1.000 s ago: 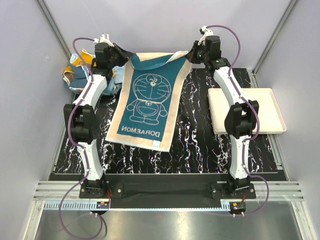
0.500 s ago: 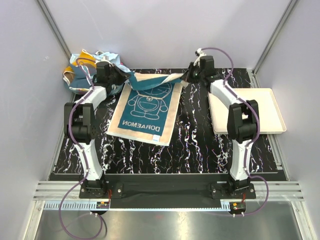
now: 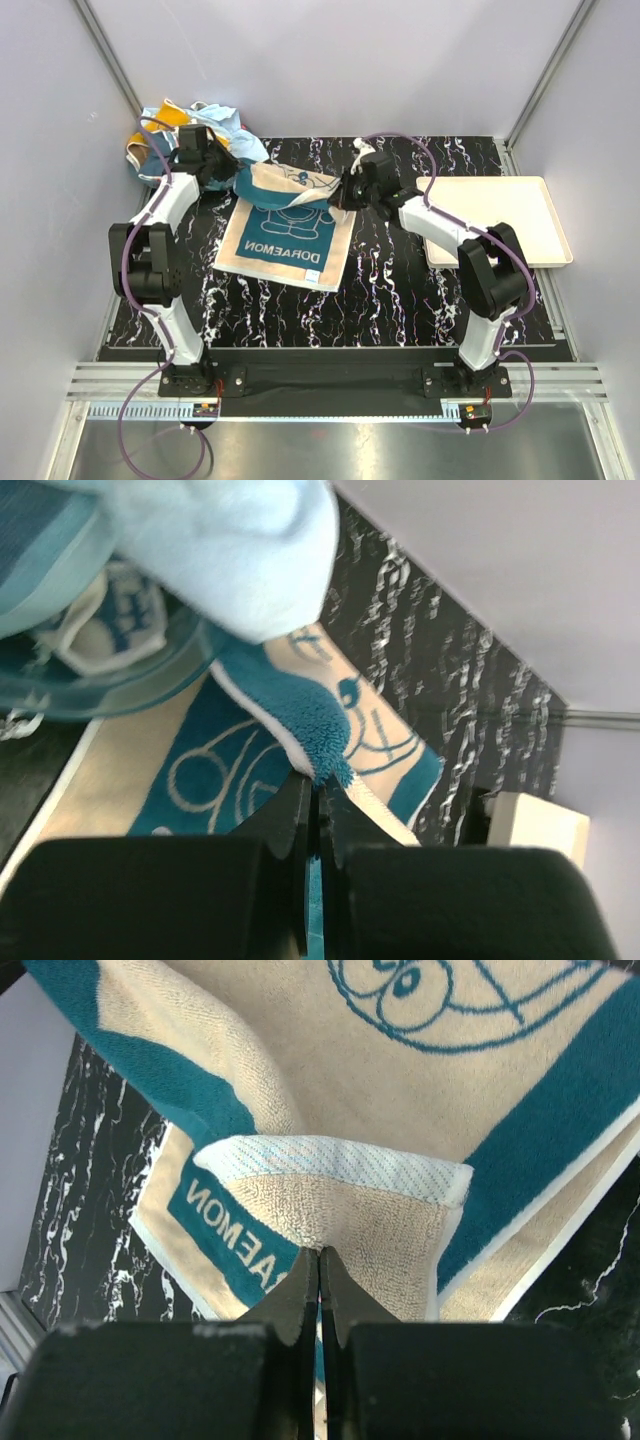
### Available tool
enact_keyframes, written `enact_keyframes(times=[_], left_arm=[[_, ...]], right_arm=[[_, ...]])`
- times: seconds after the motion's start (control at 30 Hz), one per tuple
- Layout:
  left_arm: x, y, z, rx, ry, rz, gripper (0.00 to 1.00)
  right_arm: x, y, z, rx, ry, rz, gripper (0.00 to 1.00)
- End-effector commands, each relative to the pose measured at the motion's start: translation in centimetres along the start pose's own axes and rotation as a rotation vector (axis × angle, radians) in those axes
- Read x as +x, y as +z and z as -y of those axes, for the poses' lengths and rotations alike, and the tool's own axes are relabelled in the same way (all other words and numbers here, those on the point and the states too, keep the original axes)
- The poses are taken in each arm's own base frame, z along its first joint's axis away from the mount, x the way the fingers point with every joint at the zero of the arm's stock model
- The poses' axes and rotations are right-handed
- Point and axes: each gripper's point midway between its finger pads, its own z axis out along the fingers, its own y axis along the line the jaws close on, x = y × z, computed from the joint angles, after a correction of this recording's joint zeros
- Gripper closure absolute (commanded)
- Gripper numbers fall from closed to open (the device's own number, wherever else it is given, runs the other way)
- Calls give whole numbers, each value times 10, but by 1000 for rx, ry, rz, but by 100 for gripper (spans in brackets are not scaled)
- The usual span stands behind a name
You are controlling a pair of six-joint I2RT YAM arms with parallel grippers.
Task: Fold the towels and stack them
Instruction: Fold the towel
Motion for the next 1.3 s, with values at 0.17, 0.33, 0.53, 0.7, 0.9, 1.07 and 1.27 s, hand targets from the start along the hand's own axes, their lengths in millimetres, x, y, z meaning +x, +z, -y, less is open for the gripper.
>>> enact_keyframes(times=[0.17,0.33,0.53,0.7,0.9,1.07,1.27], left_arm=[[36,-28,-52,-199,9,-82,87],[63,-29,-103,-312,-64,-123,52],[68,-43,-113,-330,-81,-82,36],[78,-60,-119,-349,-101,-66,35],[99,-64,-129,-343,-109,-106,34],[112,-61,-123,-298,-103,-134,33],[119,-55,-123,-290,-104,-144,28]], right_arm=[[22,-10,-14,-17,13,36,100],[58,-16,-32,-85,12,-30,76],[74,-34,-38,-118,38,-69,53],[57,-42,-23,11,37,-13,51],[56,-17,12,173,23,-75,58],[54,1,42,226,98,-75,61],[67,16,60,246,142,-121,58]])
